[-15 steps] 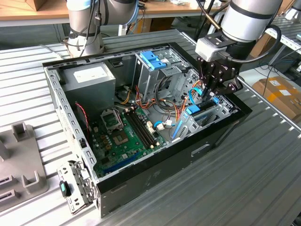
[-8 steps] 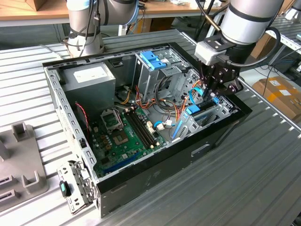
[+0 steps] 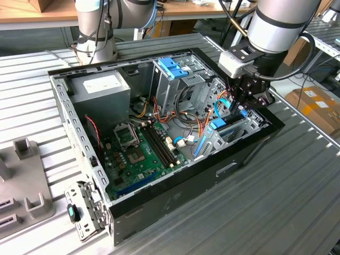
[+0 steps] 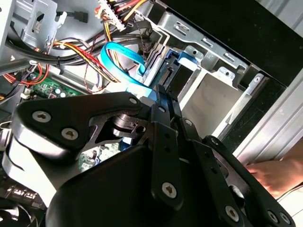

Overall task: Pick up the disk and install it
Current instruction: 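Insert the first disk wire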

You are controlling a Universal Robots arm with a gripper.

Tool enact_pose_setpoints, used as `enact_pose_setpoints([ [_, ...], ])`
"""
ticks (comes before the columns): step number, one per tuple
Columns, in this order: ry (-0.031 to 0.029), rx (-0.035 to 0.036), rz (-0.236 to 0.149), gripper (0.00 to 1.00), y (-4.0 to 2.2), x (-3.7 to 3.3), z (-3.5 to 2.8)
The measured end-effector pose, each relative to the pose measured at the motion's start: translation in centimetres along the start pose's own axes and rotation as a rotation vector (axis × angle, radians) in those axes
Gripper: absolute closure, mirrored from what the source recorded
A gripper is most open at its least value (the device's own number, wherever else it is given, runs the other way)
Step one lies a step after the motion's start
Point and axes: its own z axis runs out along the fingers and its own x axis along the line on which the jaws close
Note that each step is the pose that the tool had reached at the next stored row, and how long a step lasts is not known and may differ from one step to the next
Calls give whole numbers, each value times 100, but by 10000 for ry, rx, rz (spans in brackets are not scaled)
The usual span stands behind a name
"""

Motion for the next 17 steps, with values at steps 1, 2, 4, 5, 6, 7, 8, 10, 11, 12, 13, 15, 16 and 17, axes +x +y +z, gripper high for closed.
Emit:
enact_pose_setpoints([
  [1, -1, 0, 0, 84, 0, 0, 0],
  [2, -1, 1, 0, 84, 0, 0, 0],
  [4, -1, 0, 0, 84, 0, 0, 0],
  [5, -1, 0, 0, 84, 0, 0, 0],
  [6, -1, 1, -1, 84, 1, 0, 0],
  [7, -2, 1, -5, 84, 4, 0, 0],
  [8, -5, 1, -18, 84, 9, 0, 0],
  [10, -13, 1, -70, 84, 17, 0, -1],
  [11, -16, 1, -87, 84, 18, 0, -1],
  [12, -18, 1, -96, 84, 18, 0, -1],
  [13, -18, 1, -96, 84, 19, 0, -1],
  [15, -17, 1, -96, 84, 19, 0, -2],
  [16, -17, 1, -96, 84, 19, 0, -2],
  [17, -17, 1, -96, 84, 19, 0, -2],
])
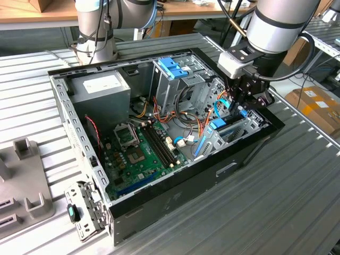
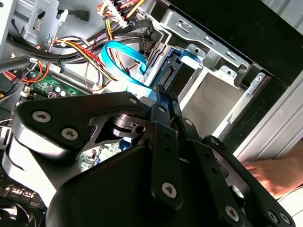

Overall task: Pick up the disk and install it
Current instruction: 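Insert the first disk wire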

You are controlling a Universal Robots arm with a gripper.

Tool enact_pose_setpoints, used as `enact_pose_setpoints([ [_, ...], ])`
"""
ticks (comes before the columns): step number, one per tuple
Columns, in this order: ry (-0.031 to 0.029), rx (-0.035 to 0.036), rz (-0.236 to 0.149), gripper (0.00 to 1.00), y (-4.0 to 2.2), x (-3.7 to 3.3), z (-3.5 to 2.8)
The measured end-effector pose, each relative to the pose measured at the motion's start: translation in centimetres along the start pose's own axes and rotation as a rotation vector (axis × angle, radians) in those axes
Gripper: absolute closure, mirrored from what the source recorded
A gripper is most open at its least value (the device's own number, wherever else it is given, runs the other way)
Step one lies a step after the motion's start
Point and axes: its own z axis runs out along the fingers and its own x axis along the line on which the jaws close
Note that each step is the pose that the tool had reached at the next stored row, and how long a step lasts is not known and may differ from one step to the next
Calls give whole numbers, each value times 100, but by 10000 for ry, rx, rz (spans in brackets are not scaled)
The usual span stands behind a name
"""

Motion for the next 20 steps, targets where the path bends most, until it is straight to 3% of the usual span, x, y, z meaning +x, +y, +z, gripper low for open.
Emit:
enact_pose_setpoints([
  [9, -21, 8, -81, 84, 59, 0, -9],
  [16, -116, 128, -528, 84, 80, -1, 14],
  [20, -128, 132, -570, 84, 78, 0, 16],
])
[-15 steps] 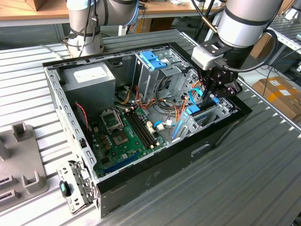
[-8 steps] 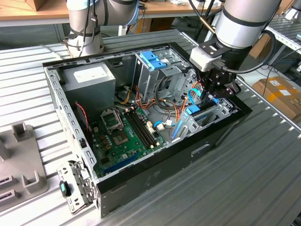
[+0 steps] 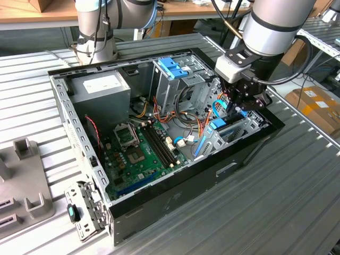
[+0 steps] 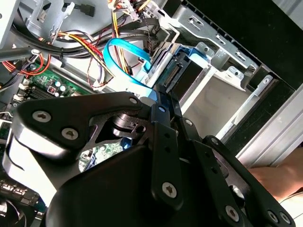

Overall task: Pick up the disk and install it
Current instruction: 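Insert the first disk wire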

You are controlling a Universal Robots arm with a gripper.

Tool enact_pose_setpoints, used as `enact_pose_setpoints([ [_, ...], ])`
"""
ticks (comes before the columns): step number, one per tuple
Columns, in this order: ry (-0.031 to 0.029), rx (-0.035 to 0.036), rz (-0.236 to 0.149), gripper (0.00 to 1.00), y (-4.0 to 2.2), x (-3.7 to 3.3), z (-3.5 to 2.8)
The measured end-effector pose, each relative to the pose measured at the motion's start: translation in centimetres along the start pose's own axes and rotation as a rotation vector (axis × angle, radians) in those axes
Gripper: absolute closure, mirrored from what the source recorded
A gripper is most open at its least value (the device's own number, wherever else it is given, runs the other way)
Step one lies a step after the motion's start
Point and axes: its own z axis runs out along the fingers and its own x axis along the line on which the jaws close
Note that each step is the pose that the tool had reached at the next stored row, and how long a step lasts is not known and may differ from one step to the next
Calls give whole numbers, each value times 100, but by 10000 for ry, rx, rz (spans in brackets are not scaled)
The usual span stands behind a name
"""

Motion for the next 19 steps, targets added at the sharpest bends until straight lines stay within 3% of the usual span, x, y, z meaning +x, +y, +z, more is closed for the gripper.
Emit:
enact_pose_setpoints([
  [19, 1, 0, -4, 84, -22, 5, 4],
])
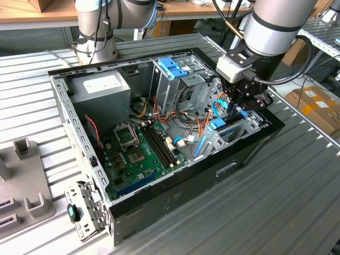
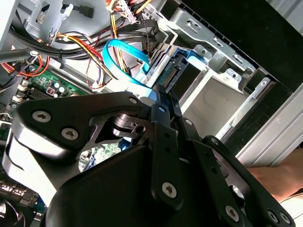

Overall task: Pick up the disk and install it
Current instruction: 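Insert the first disk wire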

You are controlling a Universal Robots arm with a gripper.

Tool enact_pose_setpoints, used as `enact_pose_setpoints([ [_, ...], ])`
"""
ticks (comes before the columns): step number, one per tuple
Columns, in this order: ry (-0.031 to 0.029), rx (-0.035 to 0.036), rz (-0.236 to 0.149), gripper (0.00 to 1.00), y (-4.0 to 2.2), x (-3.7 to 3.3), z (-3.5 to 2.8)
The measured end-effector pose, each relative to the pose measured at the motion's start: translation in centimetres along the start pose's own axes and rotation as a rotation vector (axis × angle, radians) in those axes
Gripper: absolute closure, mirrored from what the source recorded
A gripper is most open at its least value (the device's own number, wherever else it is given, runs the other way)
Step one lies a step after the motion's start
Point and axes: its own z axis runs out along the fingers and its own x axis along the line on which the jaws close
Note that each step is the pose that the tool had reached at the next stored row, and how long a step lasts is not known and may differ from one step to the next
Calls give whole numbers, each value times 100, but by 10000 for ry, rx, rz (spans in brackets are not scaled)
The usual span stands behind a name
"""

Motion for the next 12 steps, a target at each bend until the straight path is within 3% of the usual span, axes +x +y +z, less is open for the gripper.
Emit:
enact_pose_setpoints([
  [12, -1, 0, 0, 84, -5, 17, 1],
])
